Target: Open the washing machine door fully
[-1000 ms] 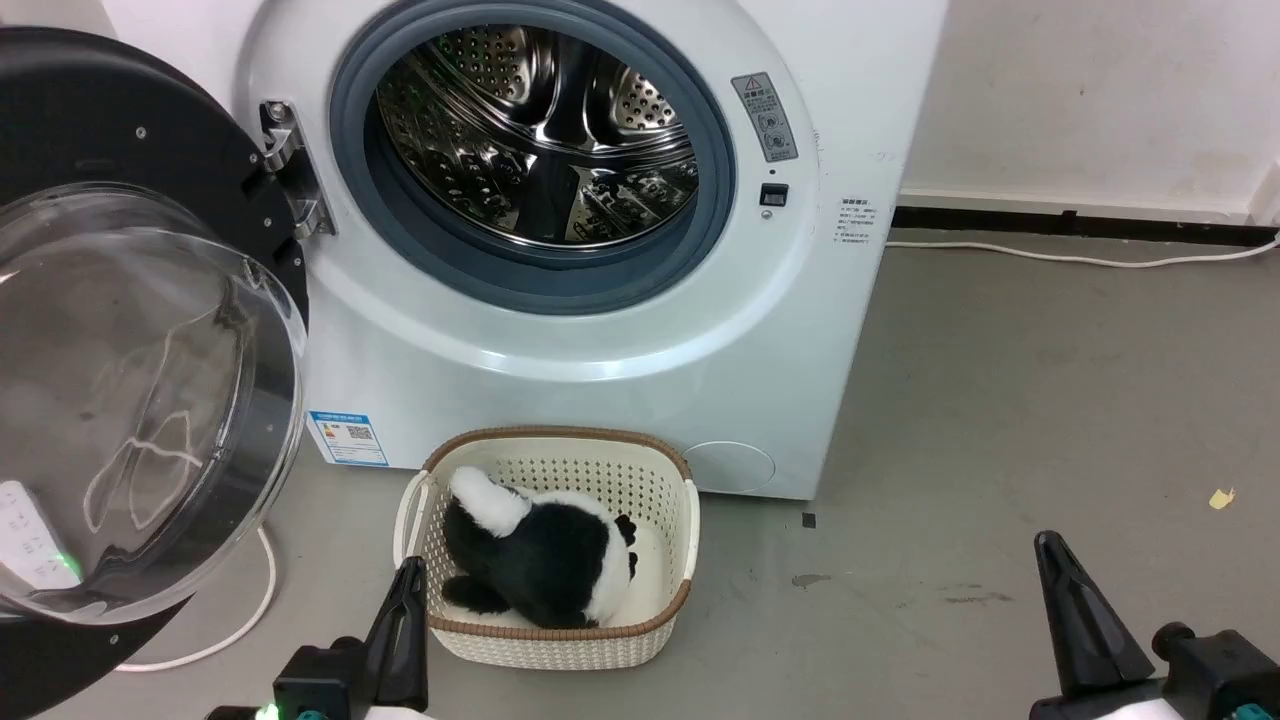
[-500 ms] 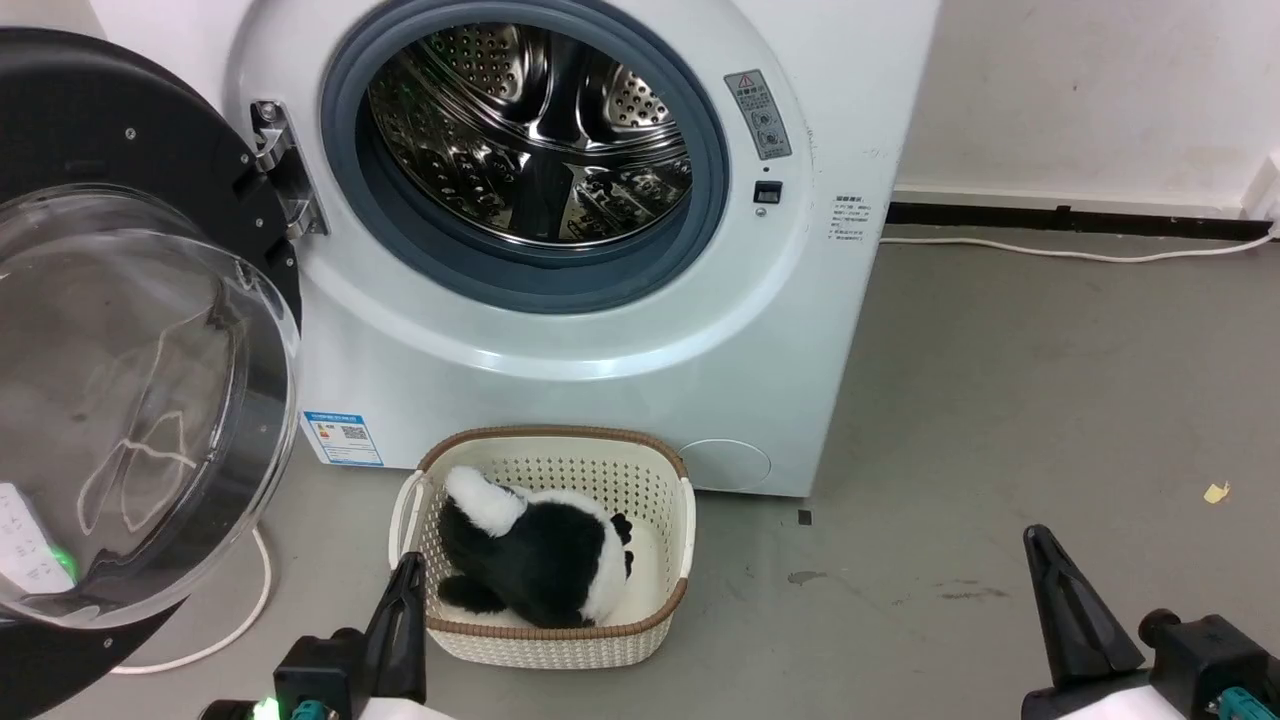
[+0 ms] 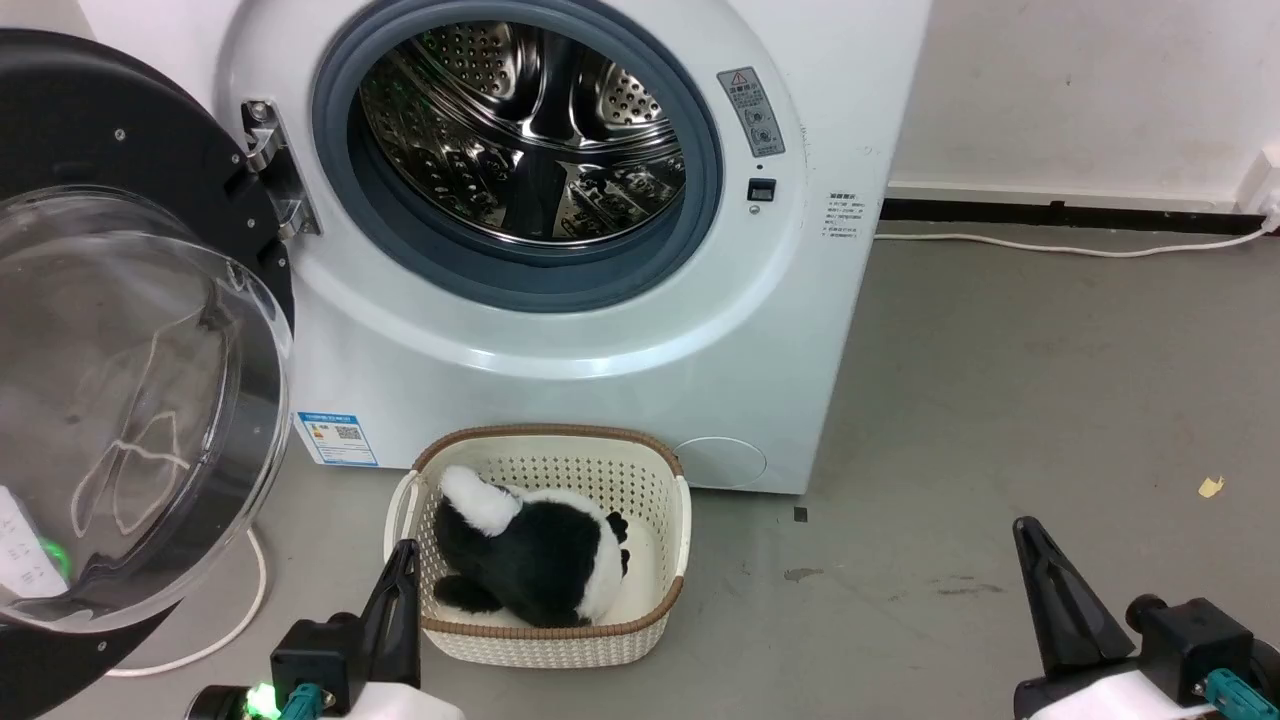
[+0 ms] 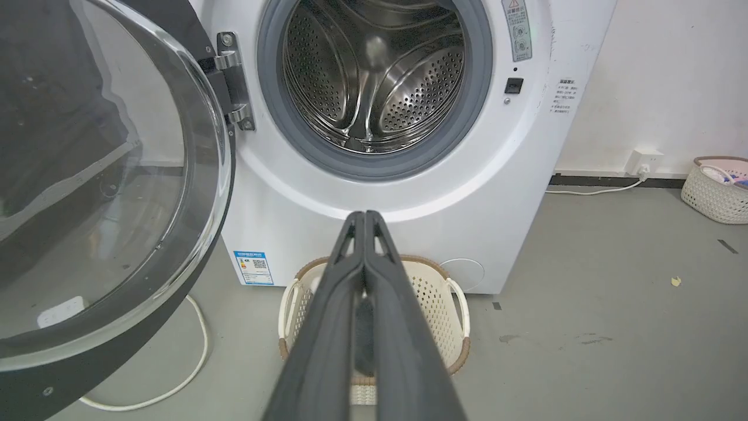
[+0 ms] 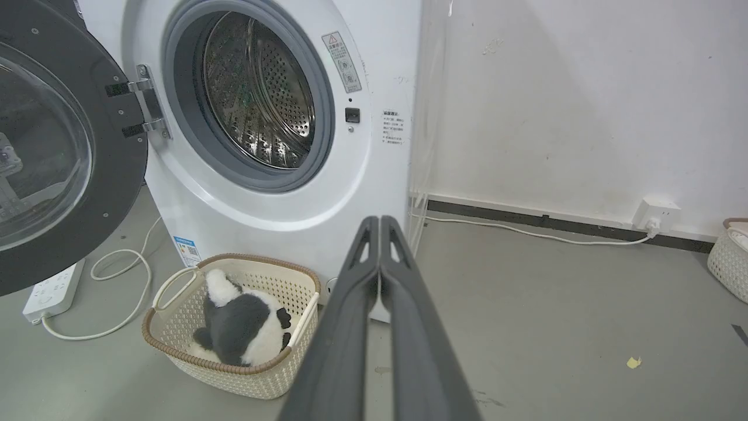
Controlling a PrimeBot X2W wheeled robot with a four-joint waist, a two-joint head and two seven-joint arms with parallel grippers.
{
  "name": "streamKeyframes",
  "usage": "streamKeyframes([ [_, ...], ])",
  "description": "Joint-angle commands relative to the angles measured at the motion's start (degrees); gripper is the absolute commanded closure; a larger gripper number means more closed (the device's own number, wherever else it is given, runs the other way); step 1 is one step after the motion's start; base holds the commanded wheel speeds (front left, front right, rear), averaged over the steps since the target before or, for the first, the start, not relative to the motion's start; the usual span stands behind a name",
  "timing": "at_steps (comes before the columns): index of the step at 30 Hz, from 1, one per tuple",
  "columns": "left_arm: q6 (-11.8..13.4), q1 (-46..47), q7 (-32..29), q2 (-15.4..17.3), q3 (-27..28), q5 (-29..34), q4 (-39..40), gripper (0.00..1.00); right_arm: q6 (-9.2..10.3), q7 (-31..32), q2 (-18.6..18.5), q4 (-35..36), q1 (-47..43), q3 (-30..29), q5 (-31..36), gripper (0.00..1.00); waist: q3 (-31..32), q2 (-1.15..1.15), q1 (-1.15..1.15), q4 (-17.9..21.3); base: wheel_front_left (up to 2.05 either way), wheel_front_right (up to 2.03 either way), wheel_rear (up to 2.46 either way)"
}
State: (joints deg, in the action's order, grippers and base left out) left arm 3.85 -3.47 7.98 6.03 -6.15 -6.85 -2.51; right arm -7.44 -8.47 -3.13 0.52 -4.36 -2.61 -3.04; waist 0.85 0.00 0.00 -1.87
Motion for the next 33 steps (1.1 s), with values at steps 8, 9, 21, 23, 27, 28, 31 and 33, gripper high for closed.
streamKeyframes([
  [8, -0.7, 1.1, -1.3, -0.7, 1.1, 1.3, 0.5, 1.0, -0.02, 1.2, 0.1, -0.2, 1.1, 0.4, 0.8, 1.0, -0.1, 0.0, 0.0, 0.2, 0.0, 0.0, 0.0],
  [9, -0.8, 1.2, -1.4, -0.7, 1.2, 1.3, 0.5, 1.0, -0.02, 1.3, 0.1, -0.2, 1.2, 0.5, 0.8, 1.0, -0.1, 0.0, 0.0, 0.3, 0.0, 0.0, 0.0],
  [21, -1.4, 1.6, -2.7, -1.2, 2.1, 2.4, 0.9, 1.0, -0.03, 2.7, 0.2, -0.3, 1.8, 0.9, 1.3, 1.0, -0.3, 0.0, 0.0, 0.6, 0.0, 0.0, 0.0],
  [23, -1.5, 1.7, -2.9, -1.3, 2.3, 2.6, 1.0, 1.0, -0.03, 3.0, 0.2, -0.3, 1.9, 1.0, 1.3, 1.0, -0.3, 0.0, 0.0, 0.6, 0.0, 0.0, 0.0],
  [27, -1.7, 1.9, -3.4, -1.4, 2.6, 3.0, 1.1, 1.0, -0.03, 3.5, 0.2, -0.3, 2.1, 1.1, 1.5, 1.0, -0.3, 0.0, 0.0, 0.7, 0.0, 0.0, 0.0],
  [28, -1.7, 1.9, -3.4, -1.4, 2.6, 3.0, 1.1, 1.0, -0.03, 3.5, 0.2, -0.3, 2.1, 1.1, 1.5, 1.0, -0.3, 0.0, 0.0, 0.7, 0.0, 0.0, 0.0],
  [31, -1.9, 2.0, -3.8, -1.6, 3.0, 3.3, 1.2, 1.0, -0.03, 3.9, 0.2, -0.3, 2.3, 1.2, 1.6, 1.0, -0.4, 0.0, 0.0, 0.8, 0.0, 0.0, 0.0],
  [33, -1.9, 2.0, -3.9, -1.6, 3.0, 3.4, 1.3, 1.0, -0.03, 4.0, 0.2, -0.3, 2.4, 1.3, 1.7, 1.0, -0.4, 0.0, 0.0, 0.9, 0.0, 0.0, 0.0],
])
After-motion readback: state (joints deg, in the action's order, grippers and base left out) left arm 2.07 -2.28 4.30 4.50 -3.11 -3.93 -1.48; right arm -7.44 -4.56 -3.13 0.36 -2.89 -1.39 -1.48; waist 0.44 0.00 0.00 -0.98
